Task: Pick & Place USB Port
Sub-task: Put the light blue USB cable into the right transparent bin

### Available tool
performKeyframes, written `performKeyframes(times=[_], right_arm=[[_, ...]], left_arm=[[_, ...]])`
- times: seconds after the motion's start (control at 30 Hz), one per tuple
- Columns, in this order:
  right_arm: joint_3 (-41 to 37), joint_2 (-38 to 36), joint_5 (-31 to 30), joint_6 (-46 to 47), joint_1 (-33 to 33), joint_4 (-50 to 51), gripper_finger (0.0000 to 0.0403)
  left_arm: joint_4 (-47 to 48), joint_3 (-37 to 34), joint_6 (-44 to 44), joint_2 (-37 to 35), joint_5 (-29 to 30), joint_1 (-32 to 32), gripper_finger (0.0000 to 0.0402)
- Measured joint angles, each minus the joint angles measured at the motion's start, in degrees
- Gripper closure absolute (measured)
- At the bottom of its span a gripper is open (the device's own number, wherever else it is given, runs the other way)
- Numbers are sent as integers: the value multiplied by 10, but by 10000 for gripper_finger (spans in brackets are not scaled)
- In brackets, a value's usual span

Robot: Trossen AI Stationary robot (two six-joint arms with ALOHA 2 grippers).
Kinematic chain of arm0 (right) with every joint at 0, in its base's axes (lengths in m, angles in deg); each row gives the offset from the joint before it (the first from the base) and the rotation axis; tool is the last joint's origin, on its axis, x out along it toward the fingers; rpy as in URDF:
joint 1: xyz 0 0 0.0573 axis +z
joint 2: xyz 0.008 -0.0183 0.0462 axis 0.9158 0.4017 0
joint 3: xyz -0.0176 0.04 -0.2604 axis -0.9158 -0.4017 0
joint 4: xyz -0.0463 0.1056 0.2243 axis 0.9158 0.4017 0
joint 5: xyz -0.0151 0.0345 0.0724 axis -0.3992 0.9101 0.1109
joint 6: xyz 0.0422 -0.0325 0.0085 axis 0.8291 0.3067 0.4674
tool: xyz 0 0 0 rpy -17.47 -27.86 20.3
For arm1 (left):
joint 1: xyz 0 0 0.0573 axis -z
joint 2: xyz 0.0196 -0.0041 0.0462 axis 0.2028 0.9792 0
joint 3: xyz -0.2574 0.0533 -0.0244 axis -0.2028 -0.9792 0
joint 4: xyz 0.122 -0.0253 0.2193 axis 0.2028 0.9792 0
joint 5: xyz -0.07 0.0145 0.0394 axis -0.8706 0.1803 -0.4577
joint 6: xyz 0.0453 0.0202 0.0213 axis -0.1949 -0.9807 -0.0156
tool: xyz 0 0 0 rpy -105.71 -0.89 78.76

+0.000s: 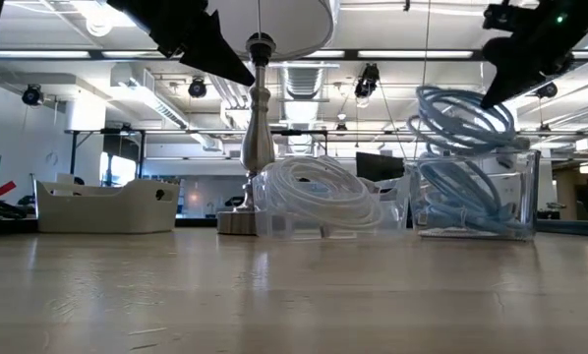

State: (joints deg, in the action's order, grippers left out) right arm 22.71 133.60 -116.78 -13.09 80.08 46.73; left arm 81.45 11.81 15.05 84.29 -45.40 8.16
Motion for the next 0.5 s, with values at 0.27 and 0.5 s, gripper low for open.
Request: performKeyframes(times=[0.27, 0.5], right_arm=[[-52, 3, -5, 41, -15, -26, 385], [-81, 2, 24, 5, -15, -65, 357]], left_arm=[[-2, 0, 0, 0, 0, 0, 239], [-2, 0, 0, 0, 0, 0, 239]])
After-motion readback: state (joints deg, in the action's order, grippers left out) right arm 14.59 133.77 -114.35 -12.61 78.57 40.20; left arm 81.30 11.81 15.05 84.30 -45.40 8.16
